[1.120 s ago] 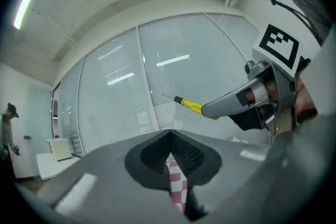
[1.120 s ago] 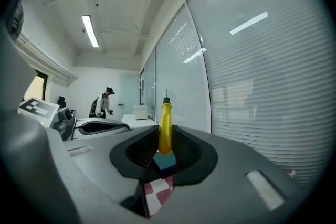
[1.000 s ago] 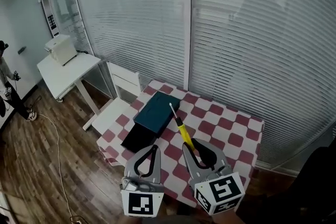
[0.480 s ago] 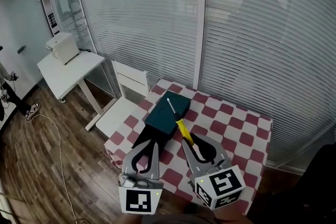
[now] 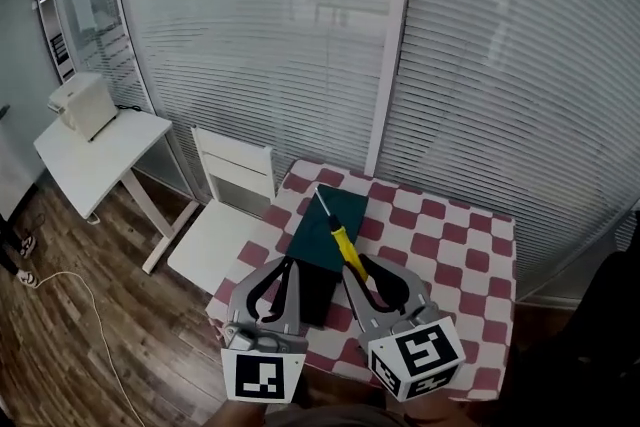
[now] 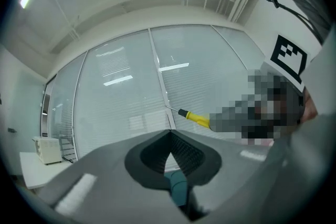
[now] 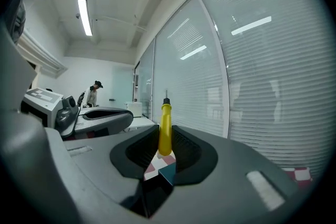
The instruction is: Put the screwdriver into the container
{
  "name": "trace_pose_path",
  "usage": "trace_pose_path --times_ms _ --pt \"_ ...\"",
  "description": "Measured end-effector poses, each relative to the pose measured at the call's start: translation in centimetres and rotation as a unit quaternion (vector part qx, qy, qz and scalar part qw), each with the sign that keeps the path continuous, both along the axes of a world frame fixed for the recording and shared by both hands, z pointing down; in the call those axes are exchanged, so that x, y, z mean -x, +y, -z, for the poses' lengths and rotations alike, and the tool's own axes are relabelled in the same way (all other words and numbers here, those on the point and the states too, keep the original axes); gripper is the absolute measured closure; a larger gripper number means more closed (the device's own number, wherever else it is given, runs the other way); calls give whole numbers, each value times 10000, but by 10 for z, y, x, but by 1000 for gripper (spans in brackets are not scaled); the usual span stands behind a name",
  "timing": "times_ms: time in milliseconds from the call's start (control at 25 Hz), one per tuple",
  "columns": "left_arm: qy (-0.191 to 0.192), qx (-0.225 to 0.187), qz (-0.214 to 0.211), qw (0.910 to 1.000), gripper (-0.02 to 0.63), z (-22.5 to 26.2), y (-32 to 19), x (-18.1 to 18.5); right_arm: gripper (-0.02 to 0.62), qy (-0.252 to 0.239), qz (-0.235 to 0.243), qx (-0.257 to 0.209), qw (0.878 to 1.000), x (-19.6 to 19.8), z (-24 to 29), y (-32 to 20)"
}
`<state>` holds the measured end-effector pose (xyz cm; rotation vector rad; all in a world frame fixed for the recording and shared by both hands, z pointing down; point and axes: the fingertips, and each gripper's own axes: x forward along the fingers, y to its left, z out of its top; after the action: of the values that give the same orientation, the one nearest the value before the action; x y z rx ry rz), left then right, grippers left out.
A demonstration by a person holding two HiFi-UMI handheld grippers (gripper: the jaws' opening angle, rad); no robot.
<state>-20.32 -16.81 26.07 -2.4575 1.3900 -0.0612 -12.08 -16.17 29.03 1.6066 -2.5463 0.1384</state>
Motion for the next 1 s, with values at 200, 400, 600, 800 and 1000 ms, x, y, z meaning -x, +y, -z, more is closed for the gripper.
trace_pose_path --times_ms 200,400,600,800,1000 --pt "97 60 -414 9991 606 -3 -16 13 497 84 -411 35 9991 13 -3 -8" --pt "246 304 -780 9962 606 -12 -26 22 497 134 -773 244 9966 23 -20 -12" --pt "248 787 -1020 9914 606 -36 -32 29 497 101 -1051 750 9916 32 -56 -8" --pt "345 1245 -980 9868 606 -65 -39 43 497 44 -1147 1310 9847 41 -107 -6" --pt "198 1611 -981 9818 606 -98 -41 50 499 -13 -1205 1860 9751 45 -161 -5"
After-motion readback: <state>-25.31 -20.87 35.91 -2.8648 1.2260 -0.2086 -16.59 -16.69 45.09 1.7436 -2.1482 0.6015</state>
